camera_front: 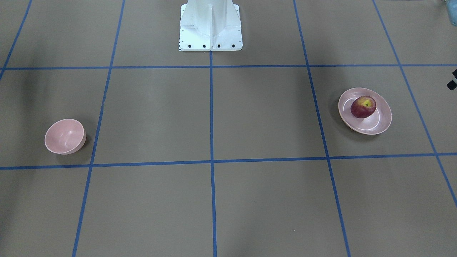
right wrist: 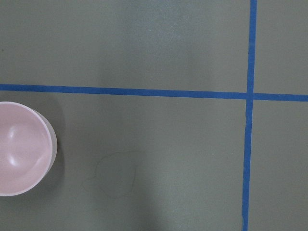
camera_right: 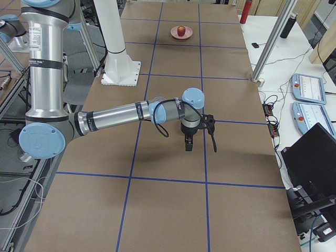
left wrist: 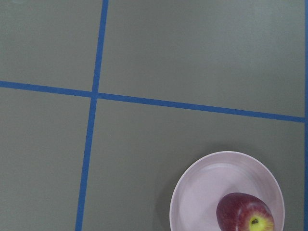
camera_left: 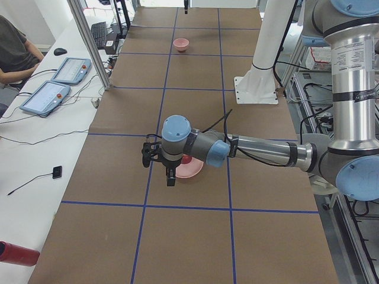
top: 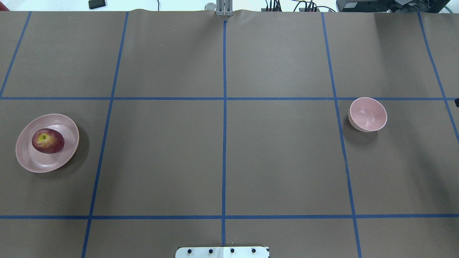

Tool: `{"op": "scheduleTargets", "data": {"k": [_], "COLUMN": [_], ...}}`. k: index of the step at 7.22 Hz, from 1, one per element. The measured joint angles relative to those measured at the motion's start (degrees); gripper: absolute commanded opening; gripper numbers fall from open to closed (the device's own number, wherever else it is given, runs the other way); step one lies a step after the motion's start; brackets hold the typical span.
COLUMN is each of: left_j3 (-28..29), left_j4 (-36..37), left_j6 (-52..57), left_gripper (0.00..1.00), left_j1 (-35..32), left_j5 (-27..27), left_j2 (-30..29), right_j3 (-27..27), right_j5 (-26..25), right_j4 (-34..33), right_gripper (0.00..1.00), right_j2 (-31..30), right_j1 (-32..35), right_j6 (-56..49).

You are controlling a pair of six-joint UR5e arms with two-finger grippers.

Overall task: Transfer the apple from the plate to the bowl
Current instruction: 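Move the right gripper in toward the small pink bowl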

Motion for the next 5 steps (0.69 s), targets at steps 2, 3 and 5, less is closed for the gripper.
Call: {"op": "scheduleTargets", "data": {"k": [2, 3, 5], "left_j3": [-0.3, -0.4, -0.6], "left_j4": [-0.1, -0.1, -0.3], "left_j6": [0.3, 0.4, 0.4], "left_gripper": [0.98, 0.98, 0.98], "left_j1": [0.5, 0.7, 0.9], "left_j5": [1.4, 1.3, 1.1], "left_j2": [0.5, 0.7, 0.8], "right_j3": [0.1, 0.2, 0.3], "right_j5": [0.3, 0.7, 2.5], "right_j4": [0.2, 0.2, 0.3], "right_gripper": [1.00, 1.00, 1.00], "right_j2": [-0.2, -0.3, -0.8], "right_j1": [0.0, 0.0, 0.0], "right_j6": [0.0, 0.0, -0.1]}}
